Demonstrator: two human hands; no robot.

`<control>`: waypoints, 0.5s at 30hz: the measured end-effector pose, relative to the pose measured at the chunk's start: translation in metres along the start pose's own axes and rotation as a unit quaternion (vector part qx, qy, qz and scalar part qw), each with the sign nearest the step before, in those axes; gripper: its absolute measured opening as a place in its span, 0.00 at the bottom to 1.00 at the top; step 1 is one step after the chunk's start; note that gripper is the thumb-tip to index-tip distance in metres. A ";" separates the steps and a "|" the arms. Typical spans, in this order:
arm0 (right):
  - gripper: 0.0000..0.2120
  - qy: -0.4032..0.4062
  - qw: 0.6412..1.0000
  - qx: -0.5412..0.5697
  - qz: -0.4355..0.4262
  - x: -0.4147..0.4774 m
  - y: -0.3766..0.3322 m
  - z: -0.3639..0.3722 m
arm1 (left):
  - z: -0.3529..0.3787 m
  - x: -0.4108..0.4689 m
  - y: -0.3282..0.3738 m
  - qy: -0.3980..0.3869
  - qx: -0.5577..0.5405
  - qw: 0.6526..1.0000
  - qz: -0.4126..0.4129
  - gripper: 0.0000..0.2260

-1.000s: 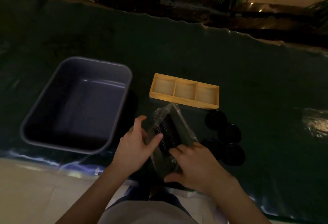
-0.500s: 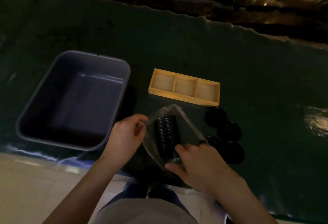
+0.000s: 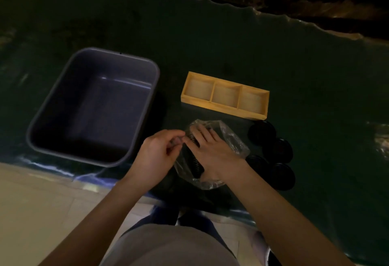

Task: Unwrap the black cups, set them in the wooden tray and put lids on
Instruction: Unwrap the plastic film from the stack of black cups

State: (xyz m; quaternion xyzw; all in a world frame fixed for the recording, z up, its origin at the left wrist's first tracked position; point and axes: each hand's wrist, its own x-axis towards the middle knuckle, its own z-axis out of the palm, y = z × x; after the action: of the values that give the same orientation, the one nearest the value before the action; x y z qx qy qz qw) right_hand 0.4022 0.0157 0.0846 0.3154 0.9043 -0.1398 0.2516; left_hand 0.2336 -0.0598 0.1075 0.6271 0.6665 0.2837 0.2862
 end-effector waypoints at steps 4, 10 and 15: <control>0.62 -0.035 0.998 -0.056 -0.007 0.014 0.007 0.023 | 0.004 -0.003 0.000 0.010 -0.001 1.000 -0.003 0.16; 0.61 -0.058 0.995 -0.078 -0.001 0.030 0.015 0.048 | 0.012 -0.009 0.000 0.020 -0.001 1.000 -0.010 0.17; 0.57 -0.034 0.996 -0.081 -0.001 0.042 0.016 0.052 | 0.014 -0.011 -0.003 0.033 0.009 0.999 -0.018 0.17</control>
State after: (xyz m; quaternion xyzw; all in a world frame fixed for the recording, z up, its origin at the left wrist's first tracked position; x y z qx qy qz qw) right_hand 0.4033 0.0273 0.0174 0.2879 0.9037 -0.0767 0.3073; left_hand 0.2424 -0.0704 0.0961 0.6076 0.6896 0.2932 0.2632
